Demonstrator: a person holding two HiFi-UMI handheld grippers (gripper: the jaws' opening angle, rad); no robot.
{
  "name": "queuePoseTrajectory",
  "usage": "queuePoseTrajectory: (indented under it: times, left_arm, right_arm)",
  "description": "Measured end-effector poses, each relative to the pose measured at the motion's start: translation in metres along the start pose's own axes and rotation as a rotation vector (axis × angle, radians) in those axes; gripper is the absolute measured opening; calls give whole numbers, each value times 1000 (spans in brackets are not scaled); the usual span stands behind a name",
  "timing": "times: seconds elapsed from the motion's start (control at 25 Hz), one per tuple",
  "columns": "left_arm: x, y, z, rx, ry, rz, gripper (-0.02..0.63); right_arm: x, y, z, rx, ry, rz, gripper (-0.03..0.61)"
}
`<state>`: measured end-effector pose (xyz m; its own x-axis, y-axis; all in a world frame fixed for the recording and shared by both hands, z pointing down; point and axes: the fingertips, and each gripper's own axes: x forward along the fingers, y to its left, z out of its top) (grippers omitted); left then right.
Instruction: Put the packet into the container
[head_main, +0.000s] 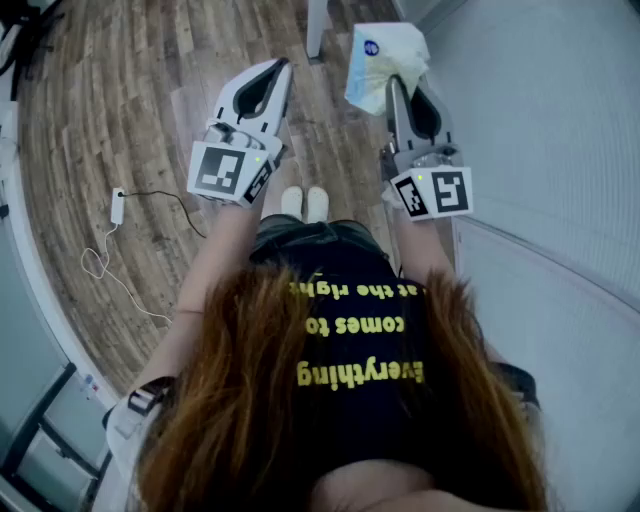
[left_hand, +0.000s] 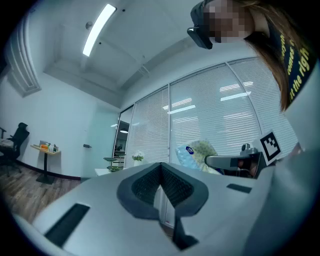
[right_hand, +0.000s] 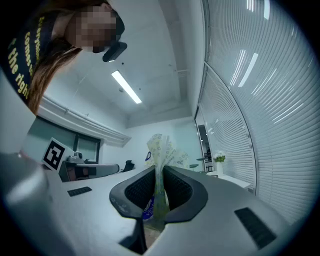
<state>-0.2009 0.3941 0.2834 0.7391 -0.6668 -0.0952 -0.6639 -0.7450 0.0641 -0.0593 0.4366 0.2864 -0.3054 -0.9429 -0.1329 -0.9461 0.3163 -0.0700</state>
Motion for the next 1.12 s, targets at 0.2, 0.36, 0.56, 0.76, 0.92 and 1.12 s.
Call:
queuePoseTrajectory:
  times: [0.2,0.36,0.56,0.76,0.92,1.12]
  left_arm:
    - [1,0,-1,0,0,0,2]
    - [3,0,-3,-1,0,-1,2]
    - [4,1,-6,-6,1,-2,2]
    - [-2,6,-3,-20,-6,7,2]
    - [2,7,-6,-18,-11,21,2]
    - [33,-4,-16,-13,-6,32,2]
  right_arm:
    - [1,-2,-2,3,-1,-2,54]
    - [1,-2,-3,5,1,-3,54]
    - [1,-3,-4,7,-1,5,55]
    - [0,-2,0,4,0,3,55]
    - [1,-8,-1,5,2,15,54]
    - [7,-41,-6,18,1,37,55]
